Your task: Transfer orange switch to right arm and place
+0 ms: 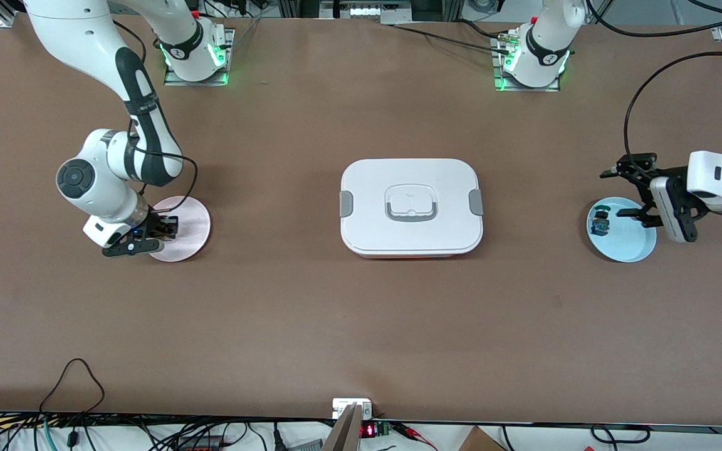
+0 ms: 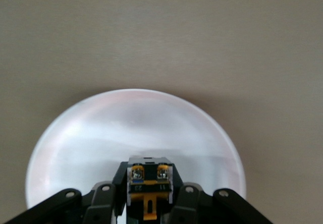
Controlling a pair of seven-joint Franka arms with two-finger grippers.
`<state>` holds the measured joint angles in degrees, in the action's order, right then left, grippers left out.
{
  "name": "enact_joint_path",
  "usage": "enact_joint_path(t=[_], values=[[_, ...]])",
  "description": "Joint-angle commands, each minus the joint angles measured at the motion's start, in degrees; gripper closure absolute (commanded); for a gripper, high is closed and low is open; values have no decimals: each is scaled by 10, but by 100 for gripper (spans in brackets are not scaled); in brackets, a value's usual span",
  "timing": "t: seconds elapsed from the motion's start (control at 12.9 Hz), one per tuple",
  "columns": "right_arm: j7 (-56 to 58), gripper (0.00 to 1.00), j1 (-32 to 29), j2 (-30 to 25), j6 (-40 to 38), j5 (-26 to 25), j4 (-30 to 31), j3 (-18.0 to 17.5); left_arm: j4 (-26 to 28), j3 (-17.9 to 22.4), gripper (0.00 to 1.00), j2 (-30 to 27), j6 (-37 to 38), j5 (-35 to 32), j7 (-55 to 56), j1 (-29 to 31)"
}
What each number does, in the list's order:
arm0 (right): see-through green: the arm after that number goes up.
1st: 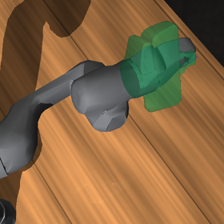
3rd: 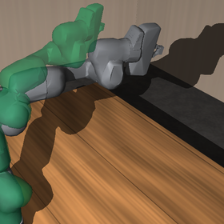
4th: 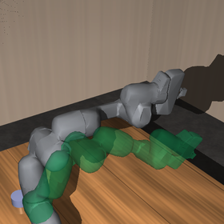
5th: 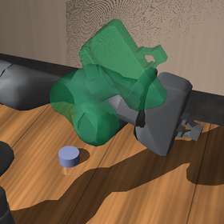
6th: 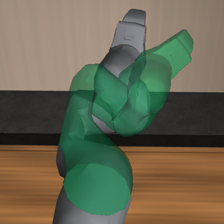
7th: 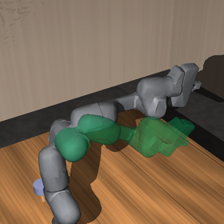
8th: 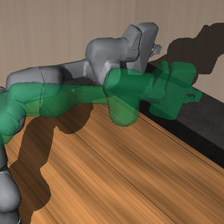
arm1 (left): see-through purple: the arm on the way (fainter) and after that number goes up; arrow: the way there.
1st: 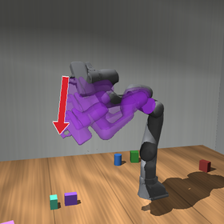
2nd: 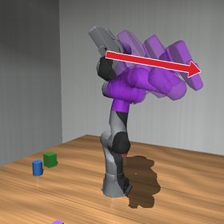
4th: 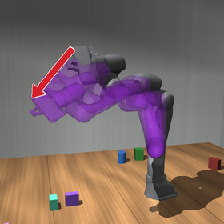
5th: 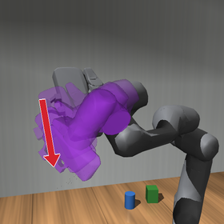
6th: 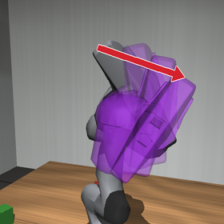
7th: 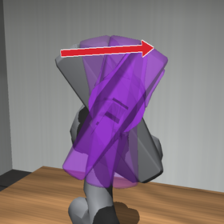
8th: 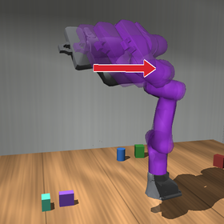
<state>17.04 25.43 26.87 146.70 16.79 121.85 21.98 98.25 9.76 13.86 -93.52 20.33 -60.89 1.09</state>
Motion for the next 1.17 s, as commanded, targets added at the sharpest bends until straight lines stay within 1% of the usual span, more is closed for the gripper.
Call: enact_joint_path(t=[0.0, 0.16, 0.31, 0.39, 0.47, 0.54, 0.62, 0.86, 1.01, 1.09], values=[[3, 100, 1, 6, 7, 26, -6, -11, -19, -1, 0, -8, -24, -84, 178, -35], [3, 100, 1, 18, 19, 27, -6, -11, -26, -2, 0, -8, -25, -91, 317, -44], [0, 97, 1, 23, 19, 27, -7, -11, -32, -4, 0, -8, -24, -131, 414, -67], [0, 81, 0, 23, 18, 27, -10, -11, -38, -4, 0, -8, -16, -135, 460, -70], [-2, 42, 0, 21, 15, 27, -13, -11, -39, -4, 0, -8, -4, -136, 490, -74], [-2, 17, 1, 14, 13, 27, -13, -11, -40, -4, 0, -7, 0, -137, 505, -76], [-1, 0, 1, -2, 4, 27, -13, -11, -44, -4, 0, -7, 2, -137, 517, -76], [-2, 0, 1, -48, -64, 27, -36, -5, -50, -6, 0, -21, -1, -138, 567, -76], [-8, 0, 3, -81, -165, 19, -82, 7, -53, -12, 0, -35, -5, -172, 585, -77], [-10, 0, 4, -88, -214, 8, -112, 17, -50, -26, 0, -47, -11, -180, 603, -77]])
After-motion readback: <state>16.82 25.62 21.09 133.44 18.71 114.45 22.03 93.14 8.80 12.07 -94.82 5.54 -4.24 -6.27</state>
